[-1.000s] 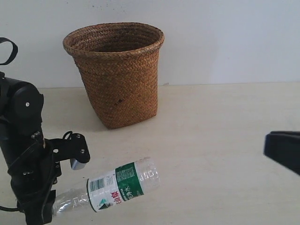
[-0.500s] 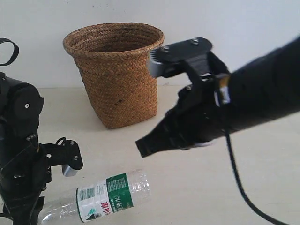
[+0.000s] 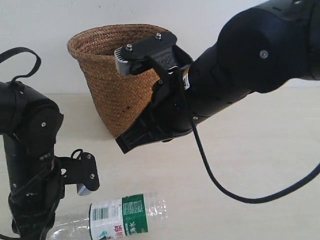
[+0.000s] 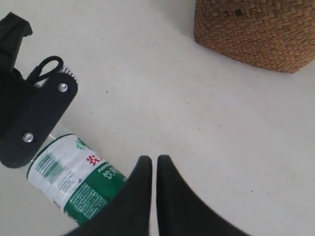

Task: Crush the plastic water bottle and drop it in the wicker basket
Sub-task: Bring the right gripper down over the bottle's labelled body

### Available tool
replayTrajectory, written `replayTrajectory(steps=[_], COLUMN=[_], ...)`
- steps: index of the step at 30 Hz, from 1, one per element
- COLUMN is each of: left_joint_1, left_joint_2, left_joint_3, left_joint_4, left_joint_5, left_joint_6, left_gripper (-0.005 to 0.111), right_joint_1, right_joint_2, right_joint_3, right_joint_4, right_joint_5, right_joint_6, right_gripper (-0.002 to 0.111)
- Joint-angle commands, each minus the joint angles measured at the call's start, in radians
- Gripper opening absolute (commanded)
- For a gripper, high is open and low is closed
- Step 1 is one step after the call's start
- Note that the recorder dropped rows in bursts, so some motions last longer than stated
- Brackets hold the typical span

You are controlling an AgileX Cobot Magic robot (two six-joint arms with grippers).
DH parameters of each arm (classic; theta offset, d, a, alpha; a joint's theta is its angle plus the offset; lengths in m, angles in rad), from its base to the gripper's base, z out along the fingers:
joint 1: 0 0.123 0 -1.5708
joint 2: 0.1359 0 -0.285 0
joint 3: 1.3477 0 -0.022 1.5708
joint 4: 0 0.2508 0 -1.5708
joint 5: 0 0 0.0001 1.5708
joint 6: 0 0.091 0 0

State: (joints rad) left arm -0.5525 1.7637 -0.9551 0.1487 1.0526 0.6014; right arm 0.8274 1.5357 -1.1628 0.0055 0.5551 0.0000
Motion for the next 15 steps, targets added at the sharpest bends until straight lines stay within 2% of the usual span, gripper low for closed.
replayTrajectory(steps=[1, 5, 9, 15], left_joint_1=[-0.038, -0.038, -0.038, -0.038], left_joint_2=[0.023, 0.034, 0.034, 0.034], left_joint_3=[0.018, 0.020, 0.020, 0.020], left_joint_4=[0.035, 0.061, 0.061, 0.061], left_joint_5=[-0.007, -0.009, -0.009, -0.009], left_joint_6=[-0.021, -0.040, -0.040, -0.040], left_gripper=[0.004, 0.004, 0.004, 0.004], right_joint_1=[0.001, 0.001, 0.001, 0.001], right_joint_2=[0.020, 0.073, 0.145, 0.231], right_joint_3=[-0.006, -0.006, -0.006, -0.006], right_joint_4=[0.042, 0.085, 0.115, 0.219], right_joint_5=[0.055, 0.157, 0.171, 0.163], right_joint_6=[-0.123, -0.171, -0.194, -0.329], right_gripper=[0.000, 0.000, 0.000, 0.000])
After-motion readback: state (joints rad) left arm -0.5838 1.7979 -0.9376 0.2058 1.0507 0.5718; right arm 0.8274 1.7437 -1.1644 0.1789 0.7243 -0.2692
